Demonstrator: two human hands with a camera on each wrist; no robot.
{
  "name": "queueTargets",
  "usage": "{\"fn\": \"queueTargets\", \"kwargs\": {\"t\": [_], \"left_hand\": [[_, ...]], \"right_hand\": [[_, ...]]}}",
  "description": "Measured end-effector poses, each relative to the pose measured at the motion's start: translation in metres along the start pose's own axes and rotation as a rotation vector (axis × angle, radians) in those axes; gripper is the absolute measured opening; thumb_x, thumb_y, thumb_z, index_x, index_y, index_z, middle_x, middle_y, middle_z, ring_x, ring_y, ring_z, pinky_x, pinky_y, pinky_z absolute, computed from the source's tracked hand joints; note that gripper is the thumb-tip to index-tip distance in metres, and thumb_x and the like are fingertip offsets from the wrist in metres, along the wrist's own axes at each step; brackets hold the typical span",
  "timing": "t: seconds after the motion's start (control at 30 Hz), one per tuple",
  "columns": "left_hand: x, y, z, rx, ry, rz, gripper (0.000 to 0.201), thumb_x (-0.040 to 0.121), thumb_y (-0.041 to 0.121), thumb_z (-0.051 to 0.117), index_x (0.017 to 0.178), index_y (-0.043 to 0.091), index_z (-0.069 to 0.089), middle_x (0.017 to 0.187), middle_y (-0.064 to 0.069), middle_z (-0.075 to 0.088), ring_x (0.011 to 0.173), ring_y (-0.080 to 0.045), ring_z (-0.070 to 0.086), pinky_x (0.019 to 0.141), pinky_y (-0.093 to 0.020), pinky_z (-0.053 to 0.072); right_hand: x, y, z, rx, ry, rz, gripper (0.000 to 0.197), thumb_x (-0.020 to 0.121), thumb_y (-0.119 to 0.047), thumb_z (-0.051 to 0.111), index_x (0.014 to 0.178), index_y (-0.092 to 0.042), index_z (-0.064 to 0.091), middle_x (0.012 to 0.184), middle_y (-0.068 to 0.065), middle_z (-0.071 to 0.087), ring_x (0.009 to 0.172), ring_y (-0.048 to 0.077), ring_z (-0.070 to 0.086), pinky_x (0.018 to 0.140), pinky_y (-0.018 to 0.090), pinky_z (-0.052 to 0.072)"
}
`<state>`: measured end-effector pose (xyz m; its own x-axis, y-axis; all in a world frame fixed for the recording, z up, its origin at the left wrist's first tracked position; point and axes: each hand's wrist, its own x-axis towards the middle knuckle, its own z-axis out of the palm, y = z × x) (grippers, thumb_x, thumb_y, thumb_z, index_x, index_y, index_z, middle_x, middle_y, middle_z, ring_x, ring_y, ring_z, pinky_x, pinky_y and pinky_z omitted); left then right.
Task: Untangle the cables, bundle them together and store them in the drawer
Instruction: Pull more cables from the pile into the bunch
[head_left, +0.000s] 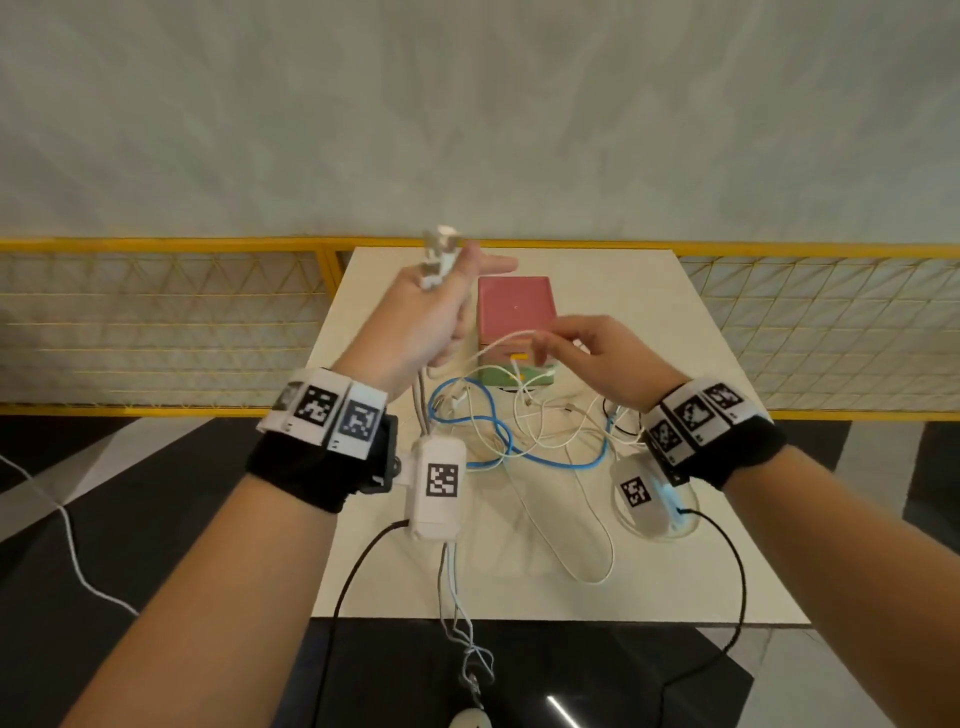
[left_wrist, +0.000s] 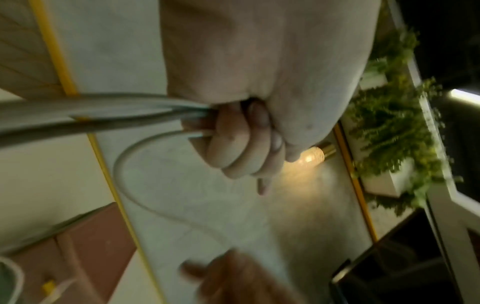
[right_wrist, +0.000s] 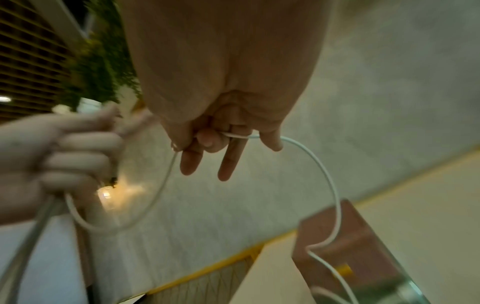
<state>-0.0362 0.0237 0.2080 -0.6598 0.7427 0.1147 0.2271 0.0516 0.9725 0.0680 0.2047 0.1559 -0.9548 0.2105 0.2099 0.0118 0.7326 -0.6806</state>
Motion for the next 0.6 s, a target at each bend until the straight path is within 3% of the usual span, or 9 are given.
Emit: {"fn": "queueTargets", "kwargs": {"t": [0.1,0.13,0.2,0.27,0.33,0.4,0.47,0.53,0.6], "left_hand": [[0.000,-0.012,0.016,0.235,-0.107,-0.097,0.056,0.102,0.049,0.035,0.086,0.005,0.066,0.045,0.006,0.040,0.036,-0.011,0.030,0.041,-0.021,0.025],[-0.002,-0.013,0.019,0.229,-0.139,-0.127,0.055,0.103,0.045,0.036,0.079,0.005,0.064,0.044,0.005,0.040,0.035,-0.011,0.029,0.040,-0.021,0.024],[-0.004,-0.013,0.019,0.209,-0.212,-0.136,0.046,0.104,0.038,0.039,0.070,0.012,0.057,0.043,0.007,0.040,0.035,-0.009,0.028,0.038,-0.020,0.021],[-0.003,-0.007,0.014,0.299,-0.209,-0.095,0.038,0.102,0.039,0.042,0.072,0.019,0.053,0.048,0.008,0.044,0.038,-0.006,0.033,0.039,-0.019,0.027],[0.001,-0.004,0.007,0.360,-0.031,-0.006,0.036,0.100,0.044,0.044,0.070,0.025,0.052,0.053,0.010,0.045,0.042,-0.003,0.037,0.044,-0.018,0.033],[0.008,-0.006,-0.001,0.240,0.214,0.064,0.037,0.100,0.043,0.046,0.067,0.025,0.050,0.050,0.011,0.043,0.044,-0.005,0.037,0.049,-0.023,0.033],[0.014,-0.012,-0.006,0.187,0.356,0.074,0.034,0.101,0.038,0.047,0.070,0.025,0.054,0.047,0.010,0.042,0.043,-0.005,0.036,0.051,-0.024,0.033],[0.015,-0.017,-0.002,0.217,0.413,0.089,0.021,0.102,0.028,0.047,0.092,0.028,0.065,0.053,0.006,0.046,0.048,-0.003,0.042,0.058,-0.025,0.038],[0.012,-0.015,0.011,0.238,0.374,0.180,0.034,0.100,0.016,0.047,0.124,0.037,0.059,0.064,0.003,0.053,0.056,-0.001,0.046,0.062,-0.024,0.043]], "right_hand": [[0.006,-0.025,-0.016,-0.090,0.032,-0.161,0.025,0.096,-0.025,0.051,0.078,-0.013,0.065,0.070,0.005,0.063,0.069,0.020,0.054,0.098,0.035,0.040],[0.008,-0.030,-0.021,-0.134,0.045,-0.199,0.023,0.095,-0.020,0.052,0.078,-0.010,0.063,0.067,0.005,0.060,0.067,0.016,0.052,0.110,0.034,0.028],[0.009,-0.032,-0.028,-0.216,0.063,-0.232,0.023,0.095,-0.020,0.052,0.077,-0.009,0.061,0.066,-0.002,0.058,0.068,0.010,0.052,0.116,0.036,0.010],[0.005,-0.024,-0.032,-0.184,0.042,-0.199,0.024,0.097,-0.023,0.049,0.079,-0.012,0.060,0.064,-0.015,0.055,0.068,0.001,0.053,0.115,0.035,0.015],[-0.003,-0.014,-0.034,-0.128,0.020,-0.112,0.026,0.099,-0.023,0.043,0.082,-0.014,0.060,0.062,-0.016,0.050,0.064,-0.001,0.049,0.089,0.028,0.038],[-0.009,-0.003,-0.035,-0.101,0.026,-0.028,0.028,0.100,-0.023,0.040,0.082,-0.014,0.060,0.064,-0.013,0.048,0.061,0.001,0.045,0.069,0.025,0.036],[-0.011,0.007,-0.035,-0.129,0.027,0.017,0.028,0.100,-0.024,0.041,0.083,-0.015,0.062,0.068,-0.009,0.054,0.064,0.003,0.047,0.068,0.027,0.039],[-0.009,0.008,-0.034,-0.187,0.007,0.022,0.028,0.099,-0.026,0.043,0.083,-0.018,0.064,0.076,-0.003,0.064,0.073,0.012,0.057,0.073,0.032,0.046],[-0.008,0.003,-0.031,-0.242,-0.017,-0.025,0.026,0.098,-0.027,0.046,0.083,-0.019,0.066,0.076,0.002,0.066,0.074,0.020,0.061,0.073,0.032,0.048]]}}
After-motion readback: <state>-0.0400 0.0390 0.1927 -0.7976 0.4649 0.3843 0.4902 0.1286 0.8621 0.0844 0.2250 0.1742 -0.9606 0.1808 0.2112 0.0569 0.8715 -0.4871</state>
